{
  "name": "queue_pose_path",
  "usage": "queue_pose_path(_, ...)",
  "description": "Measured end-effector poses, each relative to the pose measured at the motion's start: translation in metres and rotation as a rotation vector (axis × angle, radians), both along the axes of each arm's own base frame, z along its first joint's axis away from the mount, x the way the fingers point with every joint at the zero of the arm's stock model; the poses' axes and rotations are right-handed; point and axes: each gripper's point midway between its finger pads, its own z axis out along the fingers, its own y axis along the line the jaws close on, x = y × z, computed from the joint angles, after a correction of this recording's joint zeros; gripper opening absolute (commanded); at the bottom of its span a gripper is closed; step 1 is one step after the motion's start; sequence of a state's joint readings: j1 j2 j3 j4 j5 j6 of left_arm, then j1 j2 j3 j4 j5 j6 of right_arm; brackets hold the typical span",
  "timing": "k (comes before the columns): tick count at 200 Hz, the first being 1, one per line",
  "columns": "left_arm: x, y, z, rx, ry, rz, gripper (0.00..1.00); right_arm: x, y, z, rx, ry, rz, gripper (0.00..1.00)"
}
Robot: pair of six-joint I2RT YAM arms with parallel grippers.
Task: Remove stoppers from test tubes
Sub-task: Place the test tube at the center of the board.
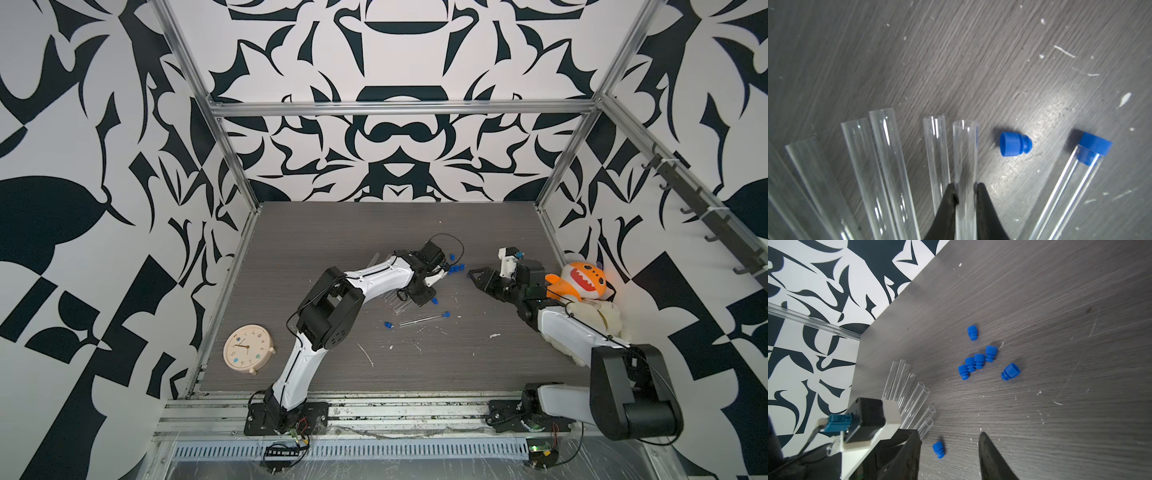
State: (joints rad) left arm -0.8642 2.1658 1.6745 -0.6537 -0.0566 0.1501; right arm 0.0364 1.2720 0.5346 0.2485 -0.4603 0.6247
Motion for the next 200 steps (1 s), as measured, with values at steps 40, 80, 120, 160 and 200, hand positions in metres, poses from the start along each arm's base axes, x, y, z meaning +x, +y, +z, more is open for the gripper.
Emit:
queue_pose_path(40, 0.001, -0.001, 0.0, -0.004, -0.002, 0.0, 0.18, -0.001, -0.005, 0.004, 0.004, -0.006, -0.012, 0.46)
queue_pose_path(80, -0.001, 0.001, -0.002, 0.001, 0.001, 0.001, 0.28, 0.0, -0.011, 0.01, 0.007, -0.021, -0.026, 0.46)
queue_pose_path(120, -0.001, 0.002, -0.003, 0.004, 0.004, 0.0, 0.32, -0.001, -0.016, 0.014, 0.012, -0.027, -0.036, 0.46)
queue_pose_path(160, -0.002, 0.001, -0.002, 0.002, 0.002, -0.002, 0.36, -0.005, -0.018, 0.015, 0.015, -0.019, -0.039, 0.46)
queue_pose_path(200, -0.007, -0.001, 0.024, -0.035, -0.025, -0.014, 0.45, -0.01, -0.017, 0.016, 0.02, -0.012, -0.03, 0.51)
